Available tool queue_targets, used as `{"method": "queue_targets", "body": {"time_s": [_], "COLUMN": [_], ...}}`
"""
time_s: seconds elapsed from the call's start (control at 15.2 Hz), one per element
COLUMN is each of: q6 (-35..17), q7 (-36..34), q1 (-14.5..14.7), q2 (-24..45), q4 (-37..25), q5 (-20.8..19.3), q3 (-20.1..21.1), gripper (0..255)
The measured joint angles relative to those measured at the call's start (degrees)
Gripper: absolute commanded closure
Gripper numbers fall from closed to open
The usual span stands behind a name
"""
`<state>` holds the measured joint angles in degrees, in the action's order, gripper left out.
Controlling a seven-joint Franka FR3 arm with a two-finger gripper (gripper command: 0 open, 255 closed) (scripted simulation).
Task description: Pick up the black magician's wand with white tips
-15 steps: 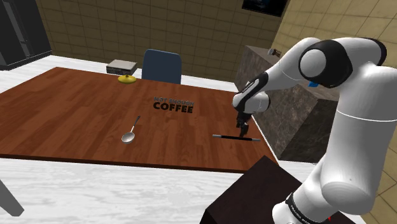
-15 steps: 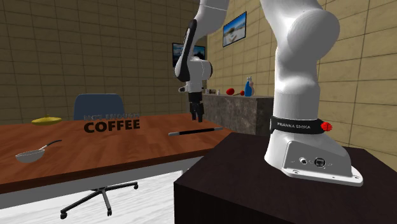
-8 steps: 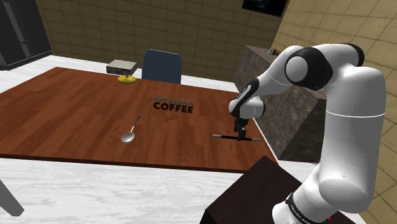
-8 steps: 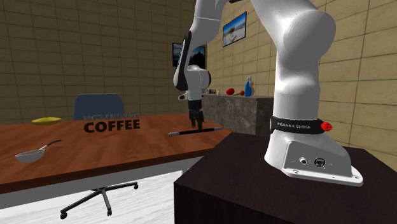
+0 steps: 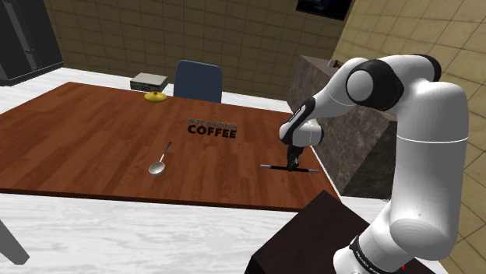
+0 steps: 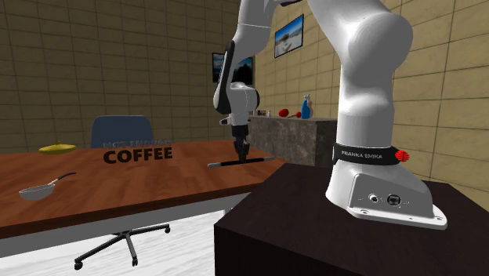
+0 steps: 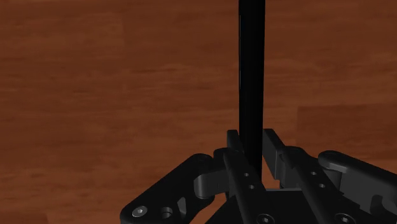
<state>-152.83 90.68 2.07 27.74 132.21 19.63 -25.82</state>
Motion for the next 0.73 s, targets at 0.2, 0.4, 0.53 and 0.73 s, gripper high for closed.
{"method": "queue_targets", "body": {"time_s": [0.2,0.4,0.53,0.73], "q6": [0.00,0.61,1.58,3.25], "q7": [0.00,-0.32,-0.99,-2.28], "q1": [0.00,0.40,1.13,2.45], "q2": [0.01,-0.86,-2.10,-4.37], "q4": [0.00,0.23,0.44,0.92], "q5": [0.00,-0.62,-1.59,-3.40], "q3": [0.00,-0.63,-1.54,-3.13], "gripper": [255,255,255,255]}}
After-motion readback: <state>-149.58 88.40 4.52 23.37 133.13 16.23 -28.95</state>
